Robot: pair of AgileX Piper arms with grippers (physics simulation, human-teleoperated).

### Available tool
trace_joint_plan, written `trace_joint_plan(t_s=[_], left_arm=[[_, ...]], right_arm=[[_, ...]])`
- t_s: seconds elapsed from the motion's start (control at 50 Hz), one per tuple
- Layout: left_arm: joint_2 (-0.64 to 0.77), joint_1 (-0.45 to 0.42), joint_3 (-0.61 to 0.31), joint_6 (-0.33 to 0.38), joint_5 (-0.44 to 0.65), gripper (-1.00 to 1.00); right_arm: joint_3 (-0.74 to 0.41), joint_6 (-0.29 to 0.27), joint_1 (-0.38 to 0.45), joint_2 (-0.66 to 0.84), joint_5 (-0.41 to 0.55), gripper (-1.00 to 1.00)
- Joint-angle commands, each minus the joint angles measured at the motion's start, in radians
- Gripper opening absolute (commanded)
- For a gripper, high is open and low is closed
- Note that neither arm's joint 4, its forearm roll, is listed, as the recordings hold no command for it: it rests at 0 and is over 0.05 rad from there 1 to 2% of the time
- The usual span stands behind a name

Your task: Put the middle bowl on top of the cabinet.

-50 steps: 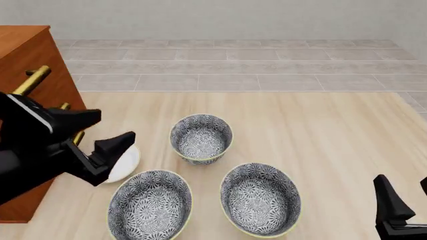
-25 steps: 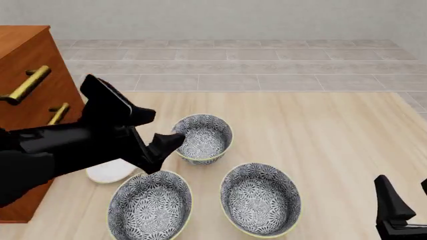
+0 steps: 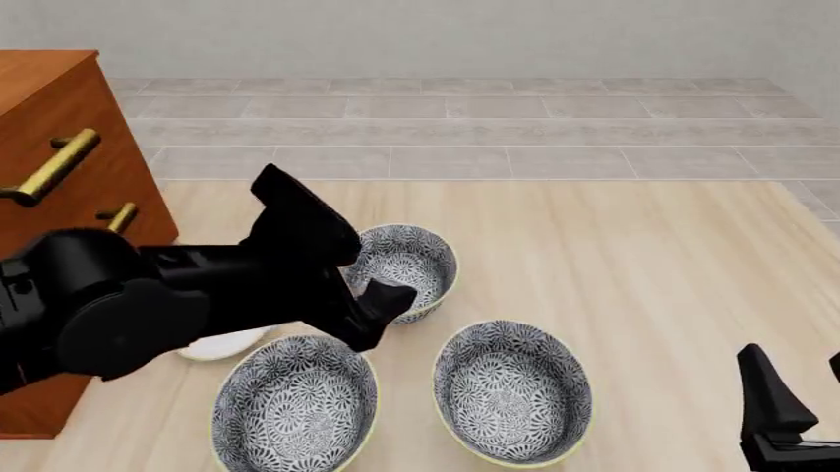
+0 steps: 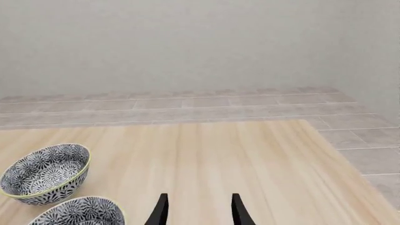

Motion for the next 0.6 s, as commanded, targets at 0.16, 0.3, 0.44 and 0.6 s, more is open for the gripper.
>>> trace_joint_plan(t_s=[0.16,0.3,0.44,0.6], left_arm=[[0.149,-0.044,-0.058,-0.047,-0.031,1.00],[0.204,-0.065,-0.068,-0.082,-0.057,1.00],[0.281,-0.076,-0.100,-0.108,-0.085,1.00],[0.312,-0.083,-0.117,-0.128,-0.094,1.00]], right_arm=[[0.000,0.003,-0.001,0.000,0.003,1.00],[0.000,0.006,-0.001,-0.001,0.003,1.00],[0.000,0.008,-0.004,-0.002,0.002,1.00],[0.000,0.008,-0.002,-0.002,0.006,1.00]])
